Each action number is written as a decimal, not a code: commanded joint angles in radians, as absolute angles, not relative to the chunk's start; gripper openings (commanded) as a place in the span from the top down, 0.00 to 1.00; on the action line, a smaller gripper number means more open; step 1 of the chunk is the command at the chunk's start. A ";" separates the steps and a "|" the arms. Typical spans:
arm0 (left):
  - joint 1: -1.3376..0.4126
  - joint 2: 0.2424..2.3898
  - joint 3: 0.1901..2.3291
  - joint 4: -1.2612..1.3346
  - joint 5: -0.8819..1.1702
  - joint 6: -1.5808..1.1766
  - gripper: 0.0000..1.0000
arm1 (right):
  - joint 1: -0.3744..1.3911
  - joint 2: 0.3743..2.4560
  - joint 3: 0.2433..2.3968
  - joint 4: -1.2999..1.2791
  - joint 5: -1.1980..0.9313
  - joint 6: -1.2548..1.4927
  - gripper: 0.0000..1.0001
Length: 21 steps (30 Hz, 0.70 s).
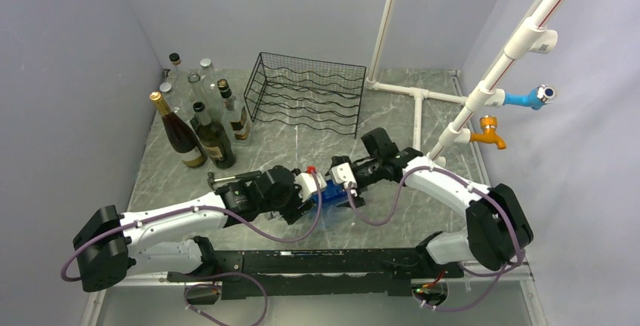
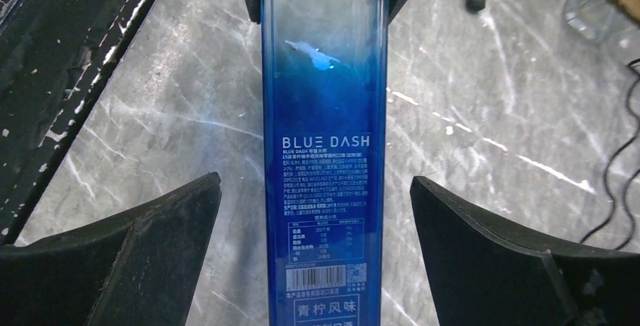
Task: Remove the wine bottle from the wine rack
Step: Pick up the wine bottle from the wine rack.
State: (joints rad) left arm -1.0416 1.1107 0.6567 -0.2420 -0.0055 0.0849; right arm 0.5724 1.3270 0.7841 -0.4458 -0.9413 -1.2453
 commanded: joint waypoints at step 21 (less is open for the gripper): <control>-1.043 1.068 0.627 0.085 0.084 0.109 1.00 | 0.597 1.520 0.831 -0.357 -0.890 -1.095 0.24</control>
State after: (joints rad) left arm -1.0416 1.1076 0.6056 -0.1261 0.0418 0.0933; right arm 0.5907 1.4971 0.7910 -0.3927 -0.8856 -1.1164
